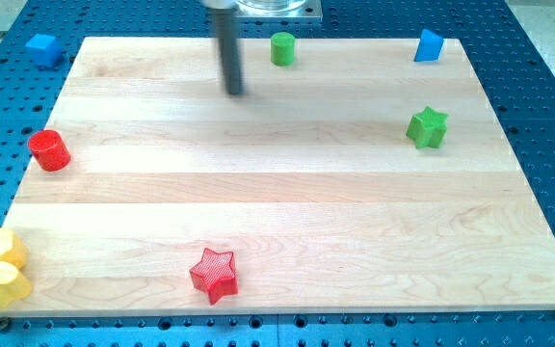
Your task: Move the green circle diagonal to the red circle
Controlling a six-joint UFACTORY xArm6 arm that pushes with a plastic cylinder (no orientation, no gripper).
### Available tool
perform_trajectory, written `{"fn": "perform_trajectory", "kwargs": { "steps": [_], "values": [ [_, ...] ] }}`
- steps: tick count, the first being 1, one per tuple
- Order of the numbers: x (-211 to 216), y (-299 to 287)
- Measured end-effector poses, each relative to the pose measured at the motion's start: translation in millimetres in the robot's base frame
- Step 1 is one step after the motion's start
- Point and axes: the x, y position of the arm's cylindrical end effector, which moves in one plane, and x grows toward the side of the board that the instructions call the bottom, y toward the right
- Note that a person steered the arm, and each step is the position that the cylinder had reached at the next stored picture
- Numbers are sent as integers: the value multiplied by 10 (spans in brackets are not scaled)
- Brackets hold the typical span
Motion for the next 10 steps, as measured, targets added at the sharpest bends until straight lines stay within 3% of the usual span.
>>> {"fn": "perform_trajectory", "kwargs": {
  "steps": [1,2,3,4,5,7,9,10],
  "values": [
    [-170,882],
    [-784,559],
    [-987,-61],
    [-973,-1081],
    [-930,-1668],
    [-805,-386],
    [-557,-1448],
    [-363,-1511]
  ]
}}
